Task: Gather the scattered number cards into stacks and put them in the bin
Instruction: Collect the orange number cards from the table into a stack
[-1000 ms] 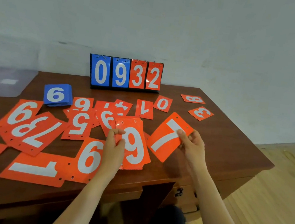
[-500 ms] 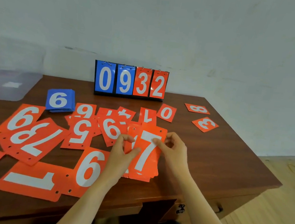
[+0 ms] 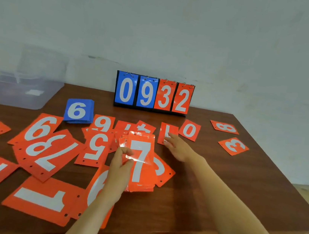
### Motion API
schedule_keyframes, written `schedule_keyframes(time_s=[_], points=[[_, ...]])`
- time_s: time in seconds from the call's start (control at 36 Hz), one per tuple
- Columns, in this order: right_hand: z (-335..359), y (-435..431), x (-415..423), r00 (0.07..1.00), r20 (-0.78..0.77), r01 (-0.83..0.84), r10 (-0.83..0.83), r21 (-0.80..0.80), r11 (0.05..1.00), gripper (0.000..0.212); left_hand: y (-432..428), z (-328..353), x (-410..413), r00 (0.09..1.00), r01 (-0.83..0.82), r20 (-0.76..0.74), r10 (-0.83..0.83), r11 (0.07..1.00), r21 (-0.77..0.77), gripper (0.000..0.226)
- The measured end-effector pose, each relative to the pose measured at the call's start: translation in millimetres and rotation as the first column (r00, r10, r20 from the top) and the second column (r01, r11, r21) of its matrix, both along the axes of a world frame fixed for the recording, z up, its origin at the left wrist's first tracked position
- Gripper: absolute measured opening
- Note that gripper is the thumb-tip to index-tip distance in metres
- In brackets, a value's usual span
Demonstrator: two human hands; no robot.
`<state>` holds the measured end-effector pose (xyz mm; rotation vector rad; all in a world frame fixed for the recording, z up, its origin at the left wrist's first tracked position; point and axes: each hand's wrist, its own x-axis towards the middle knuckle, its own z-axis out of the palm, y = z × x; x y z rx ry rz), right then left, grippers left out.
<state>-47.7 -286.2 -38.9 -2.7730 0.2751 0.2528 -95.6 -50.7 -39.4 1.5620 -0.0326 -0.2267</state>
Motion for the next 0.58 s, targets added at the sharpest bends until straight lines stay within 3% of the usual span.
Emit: schedule_keyframes(time_s=[0.08,0.22,0.33,0.39,0.44,0.58], points=[[-6,-12,-18,0.997,-0.06,-0.042,0.042,0.0,0.999,0.047,-1,-1,-1,1.0,0.01,0.001,-0.01,1.0,-0.006,0.02],[-13,-30,-81,0.994,0.025,-0.106,0.108,-0.054,0.993,0.043,-7,-1,-9,1.0,0.019,0.001,-0.019,1.0,-0.013,0.014],[-18,-39,-145,0.991,0.12,-0.046,0.056,-0.082,0.996,0.045,-19,3,-24,0.997,0.072,0.005,-0.072,0.997,-0.036,0.012],[-22,-41,-175,0.989,0.147,-0.002,0.023,-0.144,0.99,0.056,-26,2,-35,0.994,0.113,0.003,-0.113,0.993,-0.028,0.014],[-30,-42,-201,0.987,0.158,0.039,-0.008,-0.195,0.98,0.082,-33,3,-46,0.99,0.137,0.012,-0.137,0.991,0.008,0.014],[-41,-34,-249,0.986,0.163,0.057,-0.045,-0.068,0.996,0.099,-51,5,-72,0.977,0.21,0.022,-0.211,0.977,0.031,0.02]])
